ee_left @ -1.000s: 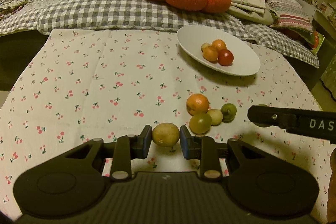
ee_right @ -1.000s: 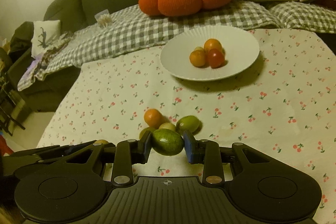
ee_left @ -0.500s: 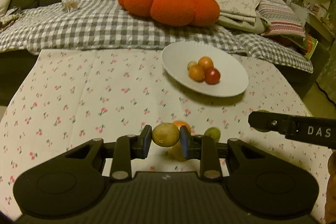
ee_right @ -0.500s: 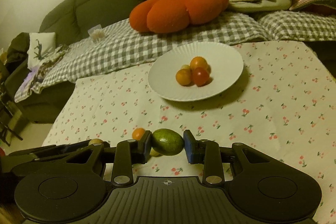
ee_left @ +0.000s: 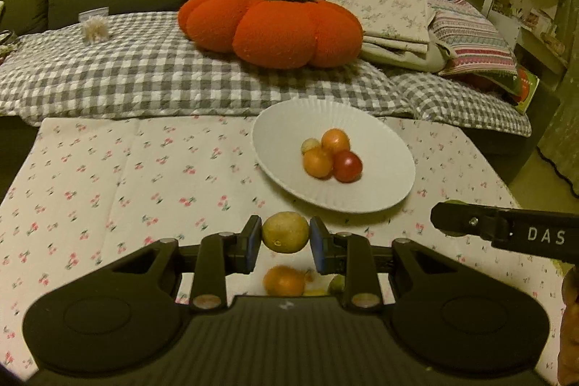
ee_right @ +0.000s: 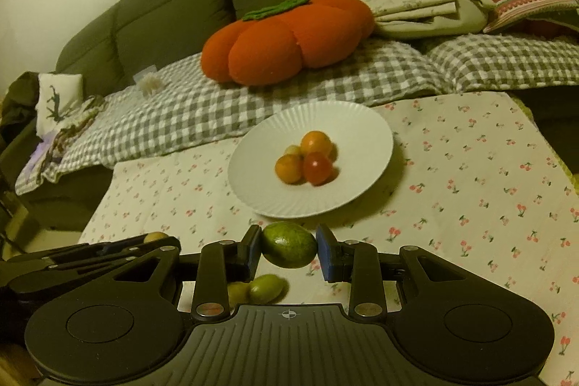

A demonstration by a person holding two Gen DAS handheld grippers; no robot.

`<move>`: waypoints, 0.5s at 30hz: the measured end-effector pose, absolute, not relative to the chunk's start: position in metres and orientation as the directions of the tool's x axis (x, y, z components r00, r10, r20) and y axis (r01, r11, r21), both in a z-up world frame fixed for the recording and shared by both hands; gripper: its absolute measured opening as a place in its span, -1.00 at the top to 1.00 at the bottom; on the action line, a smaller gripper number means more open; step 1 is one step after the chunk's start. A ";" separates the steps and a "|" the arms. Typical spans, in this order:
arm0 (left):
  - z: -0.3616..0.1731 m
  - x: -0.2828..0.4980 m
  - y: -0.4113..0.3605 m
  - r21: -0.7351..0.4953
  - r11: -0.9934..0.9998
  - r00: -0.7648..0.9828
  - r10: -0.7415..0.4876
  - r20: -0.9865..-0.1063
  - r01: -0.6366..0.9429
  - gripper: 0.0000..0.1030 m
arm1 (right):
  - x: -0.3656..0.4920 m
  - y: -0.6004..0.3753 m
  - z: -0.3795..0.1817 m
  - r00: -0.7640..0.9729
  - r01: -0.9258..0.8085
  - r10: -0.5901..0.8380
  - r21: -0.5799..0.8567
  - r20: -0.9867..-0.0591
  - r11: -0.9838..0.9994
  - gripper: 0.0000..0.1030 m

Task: Organize fruits
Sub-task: 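Carry the kumquat and lime to the white plate and release both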

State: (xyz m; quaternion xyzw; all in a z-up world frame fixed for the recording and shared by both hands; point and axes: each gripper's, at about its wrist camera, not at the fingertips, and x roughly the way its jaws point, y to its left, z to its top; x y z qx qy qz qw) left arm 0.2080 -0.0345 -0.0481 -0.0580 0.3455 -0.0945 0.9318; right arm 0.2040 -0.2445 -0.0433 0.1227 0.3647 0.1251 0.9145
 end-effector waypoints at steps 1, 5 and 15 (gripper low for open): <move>-0.048 0.212 -0.037 -0.173 0.974 0.743 -0.223 -0.631 0.145 0.48 | 0.207 -0.246 -0.043 0.703 -0.136 0.315 0.314 -0.638 0.940 0.40; -0.047 0.227 -0.047 -0.162 0.968 0.759 -0.252 -0.600 0.193 0.48 | 0.221 -0.251 -0.039 0.713 -0.131 0.296 0.295 -0.636 0.947 0.40; -0.065 0.262 -0.078 -0.110 0.947 0.754 -0.308 -0.580 0.302 0.48 | 0.269 -0.264 -0.052 0.714 -0.135 0.296 0.290 -0.635 0.947 0.40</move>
